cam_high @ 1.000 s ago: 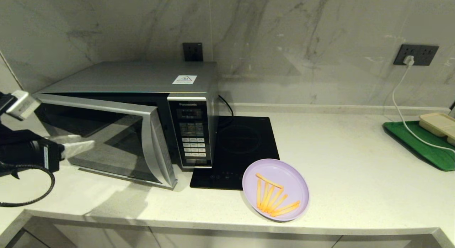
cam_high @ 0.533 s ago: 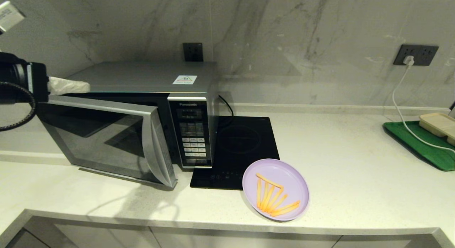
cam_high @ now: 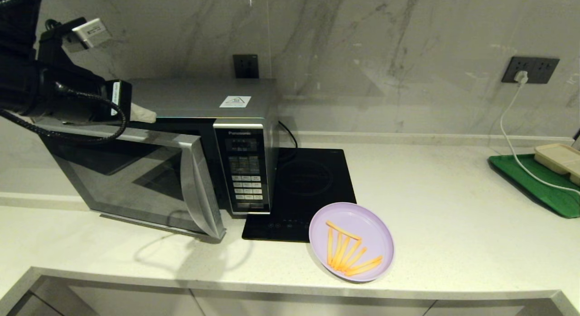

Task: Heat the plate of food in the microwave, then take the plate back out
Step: Open the microwave oven

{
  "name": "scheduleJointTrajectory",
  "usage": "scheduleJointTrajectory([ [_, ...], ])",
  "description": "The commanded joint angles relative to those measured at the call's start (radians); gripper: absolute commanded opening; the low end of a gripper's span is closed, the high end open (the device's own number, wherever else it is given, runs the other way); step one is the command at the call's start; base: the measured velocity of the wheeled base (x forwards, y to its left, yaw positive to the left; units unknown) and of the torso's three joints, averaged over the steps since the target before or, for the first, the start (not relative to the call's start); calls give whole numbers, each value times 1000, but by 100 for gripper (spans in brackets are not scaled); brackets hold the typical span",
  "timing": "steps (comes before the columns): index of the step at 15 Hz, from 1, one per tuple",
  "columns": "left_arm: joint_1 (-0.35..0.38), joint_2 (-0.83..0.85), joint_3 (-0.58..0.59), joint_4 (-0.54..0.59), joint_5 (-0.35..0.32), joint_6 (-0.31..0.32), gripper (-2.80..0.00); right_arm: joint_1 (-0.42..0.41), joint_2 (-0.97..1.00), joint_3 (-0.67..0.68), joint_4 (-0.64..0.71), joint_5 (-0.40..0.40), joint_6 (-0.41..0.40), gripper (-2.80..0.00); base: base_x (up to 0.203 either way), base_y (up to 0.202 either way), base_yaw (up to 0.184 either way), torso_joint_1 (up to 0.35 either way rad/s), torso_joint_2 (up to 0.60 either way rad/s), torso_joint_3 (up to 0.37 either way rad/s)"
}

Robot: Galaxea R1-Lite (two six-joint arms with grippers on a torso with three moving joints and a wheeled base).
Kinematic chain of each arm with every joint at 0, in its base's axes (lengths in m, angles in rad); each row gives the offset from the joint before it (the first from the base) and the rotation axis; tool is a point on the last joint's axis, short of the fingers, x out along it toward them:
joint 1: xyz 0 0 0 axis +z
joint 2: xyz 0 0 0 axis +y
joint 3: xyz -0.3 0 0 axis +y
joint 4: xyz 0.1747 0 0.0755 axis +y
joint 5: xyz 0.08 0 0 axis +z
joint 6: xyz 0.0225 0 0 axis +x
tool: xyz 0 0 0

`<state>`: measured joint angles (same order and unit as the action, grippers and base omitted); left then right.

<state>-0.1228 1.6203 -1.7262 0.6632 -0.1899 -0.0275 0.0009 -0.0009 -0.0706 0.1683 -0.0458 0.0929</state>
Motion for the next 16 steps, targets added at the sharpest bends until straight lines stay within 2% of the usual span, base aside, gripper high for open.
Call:
scheduleJointTrajectory([
  [1,-14,50,-18,3,1,-6,-280,1,1,0,0,0,1,-280,0,0,0,0,0,0],
  [4,-14,76,-18,3,7,-16,-280,1,1,0,0,0,1,-280,0,0,0,0,0,0],
  [7,-25,119,-28,-16,63,-38,-280,0,1,0,0,0,1,-280,0,0,0,0,0,0],
  [13,-63,170,-49,-30,84,-90,-280,1,1,0,0,0,1,-280,0,0,0,0,0,0],
  [16,-67,163,-49,-24,109,-91,-280,1,1,0,0,0,1,-280,0,0,0,0,0,0],
])
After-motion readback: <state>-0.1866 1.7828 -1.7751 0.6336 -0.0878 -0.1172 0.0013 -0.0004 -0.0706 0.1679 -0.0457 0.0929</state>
